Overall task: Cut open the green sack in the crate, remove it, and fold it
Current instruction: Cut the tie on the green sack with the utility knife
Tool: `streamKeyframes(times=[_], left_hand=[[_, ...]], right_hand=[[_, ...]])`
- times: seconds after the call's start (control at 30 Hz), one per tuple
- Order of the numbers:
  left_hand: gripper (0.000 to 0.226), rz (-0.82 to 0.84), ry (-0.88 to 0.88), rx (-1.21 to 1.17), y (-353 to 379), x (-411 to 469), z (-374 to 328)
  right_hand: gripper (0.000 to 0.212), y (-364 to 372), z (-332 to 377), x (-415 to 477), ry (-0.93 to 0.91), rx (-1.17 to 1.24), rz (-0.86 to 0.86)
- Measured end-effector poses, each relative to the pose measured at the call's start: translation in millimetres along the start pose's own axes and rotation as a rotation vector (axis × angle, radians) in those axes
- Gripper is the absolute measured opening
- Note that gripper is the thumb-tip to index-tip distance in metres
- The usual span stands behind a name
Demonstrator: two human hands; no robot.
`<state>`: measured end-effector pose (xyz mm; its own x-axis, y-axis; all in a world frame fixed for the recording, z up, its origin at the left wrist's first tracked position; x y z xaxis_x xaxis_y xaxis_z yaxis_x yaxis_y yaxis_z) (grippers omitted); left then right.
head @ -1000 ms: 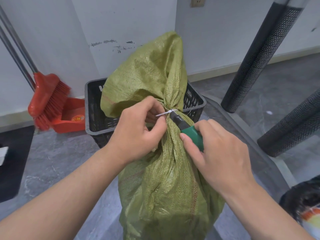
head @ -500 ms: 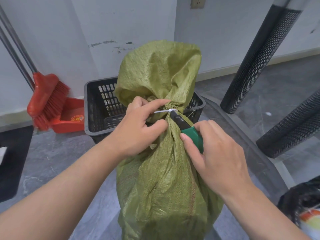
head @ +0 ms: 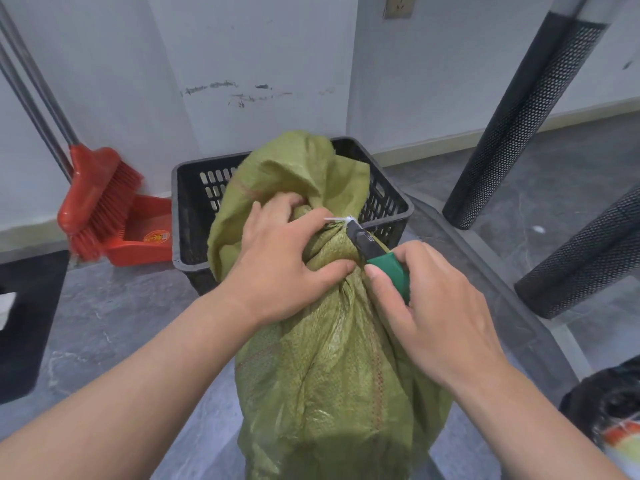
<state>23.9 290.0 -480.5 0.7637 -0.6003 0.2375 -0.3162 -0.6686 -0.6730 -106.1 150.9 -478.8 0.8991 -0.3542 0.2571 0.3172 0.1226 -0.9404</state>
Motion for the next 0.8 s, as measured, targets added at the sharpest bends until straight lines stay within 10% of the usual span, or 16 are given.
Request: streamKeyframes(times=[0.47, 0.8], left_hand=[[0.001, 0.037, -0.004, 0.113, 20.0, -7.0, 2.0], [0.014, 0.089, -0.084, 0.274, 30.0, -6.1, 1.2]], right_hand=[[0.036, 9.6, 2.1, 11.0, 0.016, -0.295, 0.212], [0.037, 29.2, 6.8, 18.6, 0.061, -0.390, 0.268]])
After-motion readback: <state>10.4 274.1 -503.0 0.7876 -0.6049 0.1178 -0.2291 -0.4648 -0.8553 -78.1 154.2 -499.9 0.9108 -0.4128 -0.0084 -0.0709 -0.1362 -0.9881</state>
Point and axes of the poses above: each hand's wrist, its own x-axis towards the middle knuckle, its own y-axis out of the palm, z = x × y, the point moved 5 cm from there along x, towards the middle knuckle, and after that the axes turned 14 degrees about -x, right-handed, at the moved point
